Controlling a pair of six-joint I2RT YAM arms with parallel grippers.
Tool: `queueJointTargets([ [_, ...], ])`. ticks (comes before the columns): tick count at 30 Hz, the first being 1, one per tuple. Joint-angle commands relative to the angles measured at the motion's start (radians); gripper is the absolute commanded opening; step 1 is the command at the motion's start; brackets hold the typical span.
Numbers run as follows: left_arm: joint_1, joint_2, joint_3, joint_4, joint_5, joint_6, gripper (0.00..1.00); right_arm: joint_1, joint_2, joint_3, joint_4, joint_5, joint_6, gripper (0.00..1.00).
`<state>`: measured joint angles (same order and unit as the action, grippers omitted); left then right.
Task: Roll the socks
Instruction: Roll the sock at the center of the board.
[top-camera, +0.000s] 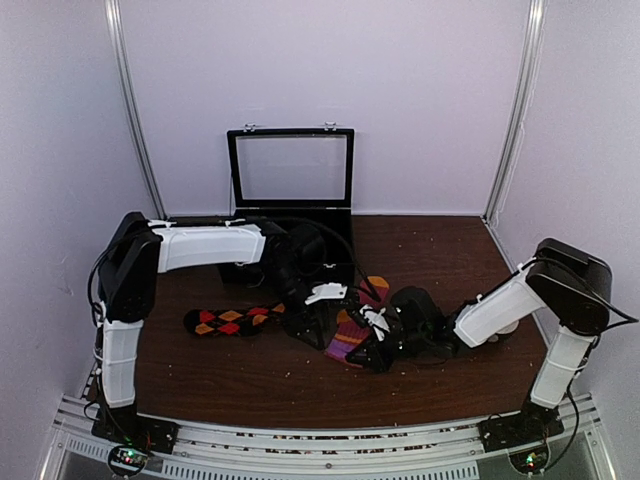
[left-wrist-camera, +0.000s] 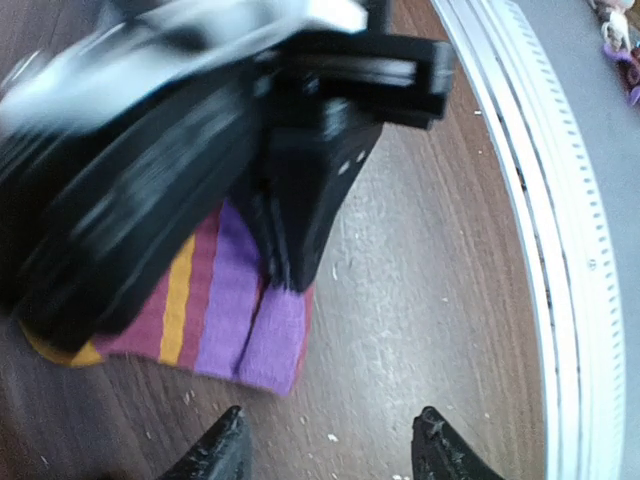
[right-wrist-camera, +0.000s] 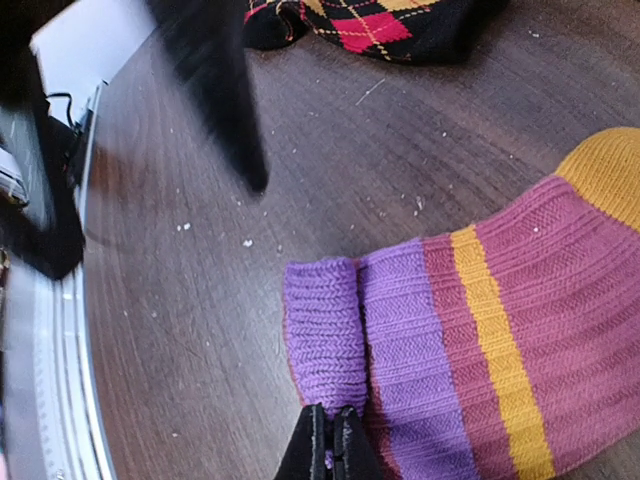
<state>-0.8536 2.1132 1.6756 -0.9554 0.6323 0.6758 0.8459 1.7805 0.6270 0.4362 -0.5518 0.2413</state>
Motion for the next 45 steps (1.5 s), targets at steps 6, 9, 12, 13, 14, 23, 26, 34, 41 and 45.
queueJointTargets([
  [6, -0.104, 0.057, 0.066, 0.081, -0.144, 0.086, 0.51, -0.067, 0.124, 0.011, -0.235, -0.067, 0.055, 0.0],
  [9, -0.111, 0.08, 0.073, 0.085, -0.189, 0.095, 0.51, -0.071, 0.122, 0.009, -0.255, -0.061, 0.048, 0.0],
  [12, -0.117, 0.09, 0.062, 0.088, -0.238, 0.117, 0.5, -0.073, 0.128, 0.003, -0.254, -0.064, 0.052, 0.0],
  [13, -0.117, 0.094, 0.06, 0.09, -0.248, 0.117, 0.5, -0.074, 0.129, 0.001, -0.258, -0.067, 0.05, 0.0],
  [14, -0.117, 0.099, 0.058, 0.09, -0.255, 0.118, 0.49, -0.074, 0.129, 0.001, -0.264, -0.069, 0.048, 0.0],
  [23, -0.138, 0.129, 0.063, 0.1, -0.301, 0.131, 0.38, -0.081, 0.101, -0.004, -0.316, -0.068, 0.024, 0.0],
  [26, -0.14, 0.134, 0.056, 0.099, -0.306, 0.137, 0.35, -0.086, 0.102, -0.002, -0.31, -0.075, 0.036, 0.0],
  [34, -0.14, 0.148, 0.03, 0.063, -0.322, 0.129, 0.32, -0.087, 0.11, -0.016, -0.266, -0.097, 0.067, 0.0],
  [41, -0.142, 0.142, 0.017, 0.075, -0.315, 0.096, 0.34, -0.098, 0.103, -0.038, -0.231, -0.127, 0.086, 0.0],
  [45, -0.141, 0.097, -0.032, 0.11, -0.288, 0.062, 0.48, -0.109, 0.105, -0.06, -0.181, -0.155, 0.114, 0.0],
])
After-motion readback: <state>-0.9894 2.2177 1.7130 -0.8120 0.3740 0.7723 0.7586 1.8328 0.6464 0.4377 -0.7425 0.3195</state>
